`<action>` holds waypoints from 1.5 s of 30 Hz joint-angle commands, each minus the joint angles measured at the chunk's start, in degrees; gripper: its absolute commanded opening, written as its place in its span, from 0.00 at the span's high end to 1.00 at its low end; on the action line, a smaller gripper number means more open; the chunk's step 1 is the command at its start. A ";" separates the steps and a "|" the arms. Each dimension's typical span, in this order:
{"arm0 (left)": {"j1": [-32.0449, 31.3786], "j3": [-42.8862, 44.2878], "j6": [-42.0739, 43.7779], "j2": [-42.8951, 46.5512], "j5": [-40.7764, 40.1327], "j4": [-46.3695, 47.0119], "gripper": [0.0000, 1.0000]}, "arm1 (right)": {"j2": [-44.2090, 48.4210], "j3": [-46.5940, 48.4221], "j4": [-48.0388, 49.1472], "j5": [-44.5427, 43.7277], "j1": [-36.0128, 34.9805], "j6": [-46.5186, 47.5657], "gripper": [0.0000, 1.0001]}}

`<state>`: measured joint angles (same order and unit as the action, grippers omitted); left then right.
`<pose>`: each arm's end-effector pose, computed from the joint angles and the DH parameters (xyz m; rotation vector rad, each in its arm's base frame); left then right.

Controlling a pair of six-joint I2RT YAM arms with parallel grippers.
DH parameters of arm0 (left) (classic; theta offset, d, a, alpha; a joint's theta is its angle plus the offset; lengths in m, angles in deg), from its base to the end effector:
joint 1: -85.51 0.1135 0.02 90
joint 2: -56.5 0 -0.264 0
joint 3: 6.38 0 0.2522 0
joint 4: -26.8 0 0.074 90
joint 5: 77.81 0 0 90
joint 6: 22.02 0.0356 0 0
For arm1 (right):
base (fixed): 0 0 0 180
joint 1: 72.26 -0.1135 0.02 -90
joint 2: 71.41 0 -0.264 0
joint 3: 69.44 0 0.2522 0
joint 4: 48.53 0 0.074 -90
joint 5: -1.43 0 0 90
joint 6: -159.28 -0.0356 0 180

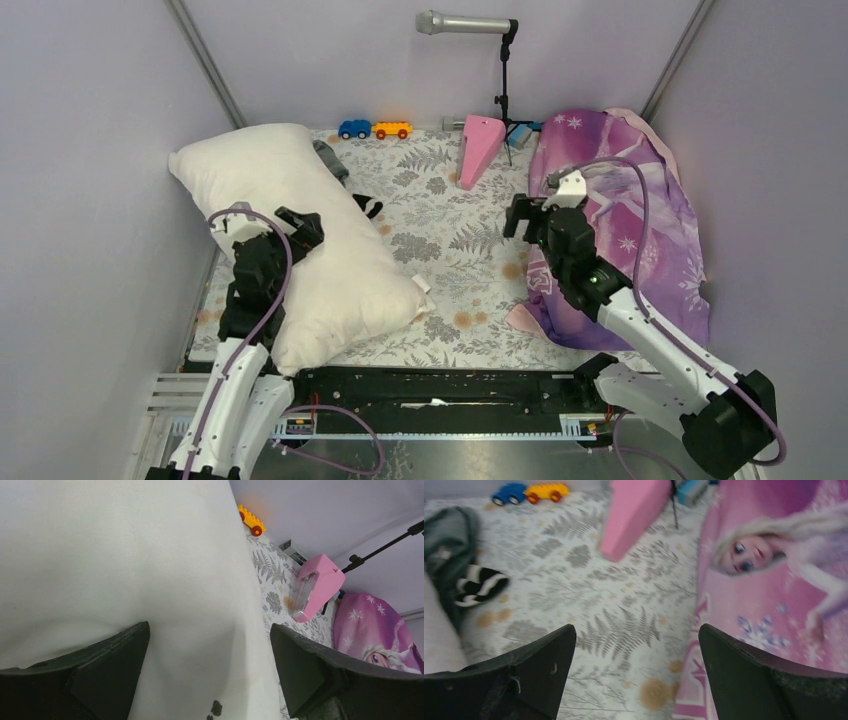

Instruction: Remove the pillowcase from the pillow

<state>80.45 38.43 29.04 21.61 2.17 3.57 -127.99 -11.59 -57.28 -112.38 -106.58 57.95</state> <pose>0.1579 -0.0078 0.2828 -0.6482 1.6970 -0.3897 0.2000 0.1192 0.3256 -0.0301 1.6958 0.2435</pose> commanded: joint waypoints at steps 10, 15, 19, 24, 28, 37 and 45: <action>-10.40 -13.11 18.14 -4.60 -14.32 27.03 0.01 | 5.24 -20.64 21.22 -2.38 7.95 7.95 0.01; -10.37 -20.52 27.62 -4.55 -20.42 43.59 0.01 | -1.07 -23.65 28.28 -0.05 13.89 13.45 0.01; -8.23 -24.97 30.89 -15.33 -18.54 55.61 0.01 | -5.70 -30.57 42.56 0.21 17.15 15.68 0.00; -2.38 -28.33 28.61 -24.22 -7.37 69.28 0.01 | -11.81 -34.78 55.77 -0.29 18.58 13.05 0.00; -0.73 -26.74 28.15 -28.31 -4.21 70.21 0.01 | -15.19 -32.48 52.41 1.74 18.68 15.18 0.02; 2.63 -23.39 26.35 -34.98 -1.74 69.95 0.01 | -29.84 -32.59 70.57 -5.45 19.30 19.55 0.02; 2.82 -18.66 29.61 -39.29 0.90 66.89 0.04 | -31.47 -30.05 63.14 6.17 30.26 9.44 0.00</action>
<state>82.48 17.99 56.43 -14.81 0.37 79.02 -159.00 -44.46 11.66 -109.08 -80.68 72.11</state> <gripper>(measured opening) 0.968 0.986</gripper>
